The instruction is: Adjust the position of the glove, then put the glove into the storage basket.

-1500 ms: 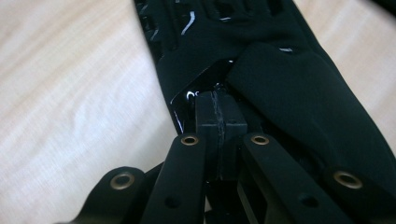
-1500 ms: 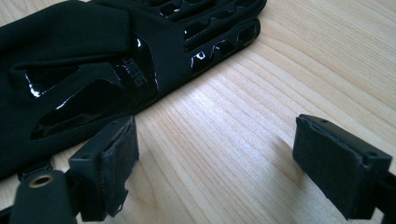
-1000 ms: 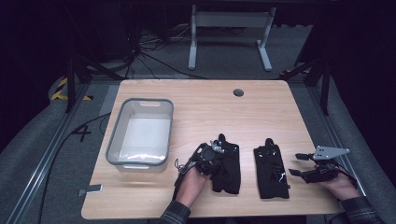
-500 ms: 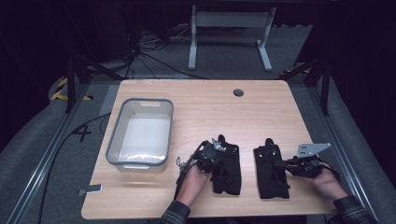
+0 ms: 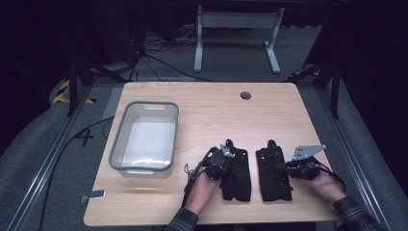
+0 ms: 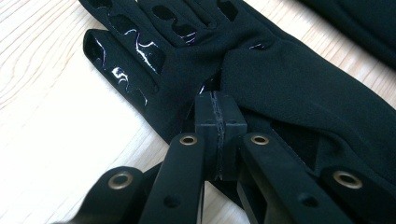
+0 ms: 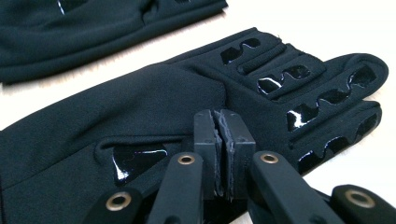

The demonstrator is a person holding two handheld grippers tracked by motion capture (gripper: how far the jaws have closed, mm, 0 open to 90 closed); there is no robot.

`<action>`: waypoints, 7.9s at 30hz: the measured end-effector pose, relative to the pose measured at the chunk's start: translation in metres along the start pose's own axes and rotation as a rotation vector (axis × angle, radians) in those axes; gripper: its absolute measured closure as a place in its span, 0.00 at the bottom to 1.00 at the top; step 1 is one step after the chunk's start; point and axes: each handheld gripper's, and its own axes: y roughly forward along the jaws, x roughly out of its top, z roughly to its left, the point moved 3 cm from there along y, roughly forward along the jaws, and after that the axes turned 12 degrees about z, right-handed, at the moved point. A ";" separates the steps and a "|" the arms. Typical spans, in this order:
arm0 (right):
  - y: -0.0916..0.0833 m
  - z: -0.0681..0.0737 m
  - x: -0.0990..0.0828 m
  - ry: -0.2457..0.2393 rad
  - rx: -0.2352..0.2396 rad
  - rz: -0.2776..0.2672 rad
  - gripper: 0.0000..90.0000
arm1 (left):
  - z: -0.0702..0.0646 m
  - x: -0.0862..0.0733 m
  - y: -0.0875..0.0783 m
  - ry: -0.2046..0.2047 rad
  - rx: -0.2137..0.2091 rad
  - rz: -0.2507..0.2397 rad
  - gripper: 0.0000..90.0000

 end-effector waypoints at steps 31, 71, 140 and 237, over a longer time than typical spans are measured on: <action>-0.011 0.002 -0.007 -0.009 -0.007 -0.004 0.99 | 0.005 -0.011 -0.009 -0.116 -0.070 -0.081 0.55; 0.002 0.006 0.006 -0.023 0.012 0.016 1.00 | 0.005 -0.005 -0.031 -0.158 -0.114 -0.163 0.93; -0.006 -0.001 0.029 -0.040 -0.021 -0.054 1.00 | -0.015 0.044 -0.031 -0.038 -0.163 -0.194 0.94; -0.022 0.001 -0.053 0.109 -0.118 -0.022 0.14 | -0.021 0.067 0.033 0.225 -0.128 0.055 0.40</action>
